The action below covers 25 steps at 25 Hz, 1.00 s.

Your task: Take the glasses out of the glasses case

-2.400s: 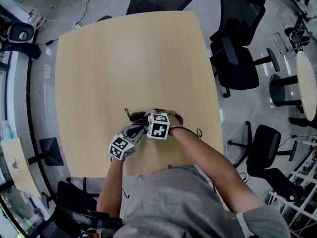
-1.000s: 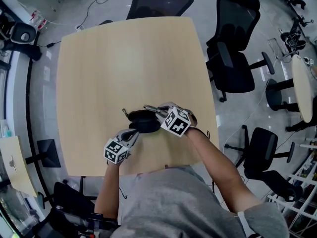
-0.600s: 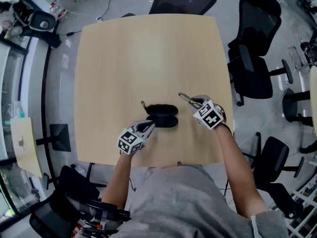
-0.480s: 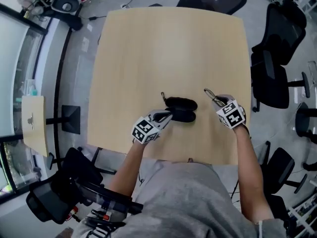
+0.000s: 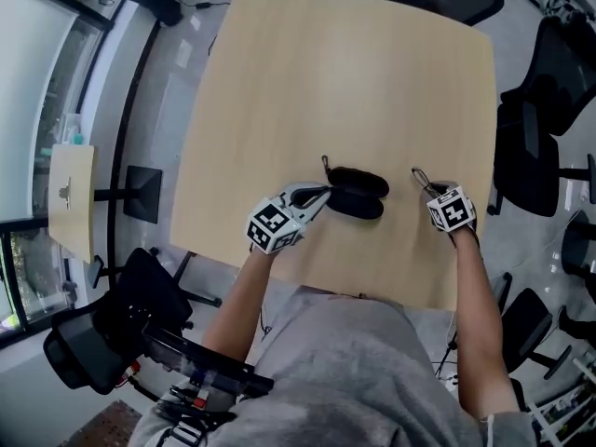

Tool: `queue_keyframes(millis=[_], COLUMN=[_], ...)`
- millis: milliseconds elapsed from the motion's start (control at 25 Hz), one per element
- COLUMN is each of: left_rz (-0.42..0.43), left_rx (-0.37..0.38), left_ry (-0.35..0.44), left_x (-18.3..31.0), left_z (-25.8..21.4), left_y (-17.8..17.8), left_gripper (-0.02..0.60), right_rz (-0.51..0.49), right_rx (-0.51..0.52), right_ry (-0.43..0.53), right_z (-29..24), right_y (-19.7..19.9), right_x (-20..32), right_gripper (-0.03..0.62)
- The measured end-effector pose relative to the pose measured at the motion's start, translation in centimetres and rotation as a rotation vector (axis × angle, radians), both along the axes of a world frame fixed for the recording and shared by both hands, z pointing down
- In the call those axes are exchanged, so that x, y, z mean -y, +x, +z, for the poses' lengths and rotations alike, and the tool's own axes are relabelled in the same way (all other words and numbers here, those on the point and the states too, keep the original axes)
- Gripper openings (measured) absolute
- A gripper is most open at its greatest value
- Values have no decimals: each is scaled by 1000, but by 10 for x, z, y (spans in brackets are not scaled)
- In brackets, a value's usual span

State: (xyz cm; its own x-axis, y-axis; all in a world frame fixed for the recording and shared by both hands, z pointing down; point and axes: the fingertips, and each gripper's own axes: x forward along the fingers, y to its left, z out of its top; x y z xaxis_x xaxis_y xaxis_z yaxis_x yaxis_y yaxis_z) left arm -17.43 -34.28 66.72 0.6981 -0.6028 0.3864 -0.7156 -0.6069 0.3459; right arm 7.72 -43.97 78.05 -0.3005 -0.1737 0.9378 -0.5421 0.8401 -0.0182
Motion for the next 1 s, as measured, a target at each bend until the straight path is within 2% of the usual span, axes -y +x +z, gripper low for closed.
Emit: queue_keyframes(millis=[120, 320, 400, 480, 680, 800, 840, 880, 920, 1000], left_rz=[-24, -57, -64, -73, -95, -108, -109, -109, -110, -123], left_rx=[-8, -3, -6, -14, -43, -63, -77, -94, -112, -136], left_ry=[6, 30, 42, 61, 132, 212, 247, 285, 324, 400], left_x=[-3, -7, -9, -13, -30, -43, -46, -49, -52, -63], left_z=[-2, -17, -24, -32, -63, -94, -107, -122, -137, -171], left_y=[-10, -27, -32, -36, -51, -61, -64, -68, -72, -83], left_gripper=[8, 8, 8, 8, 8, 8, 8, 8, 8, 7], right_rz=[-1, -19, -17, -10, 21, 98, 142, 189, 232, 290], right_rx=[-30, -20, -36, -39, 4, 110, 169, 244, 335, 540], right_ry=[-13, -9, -13, 11, 137, 273, 325, 378, 424, 487], right_z=[18, 25, 22, 14, -37, -100, -128, -159, -191, -254], right_y=[3, -5, -1, -1, -13, -31, -38, -45, -54, -74], right_x=[-6, -7, -9, -8, -6, -6, -8, -11, -16, -38], right_gripper=[84, 89, 128, 169, 170, 167, 139, 50, 13, 8])
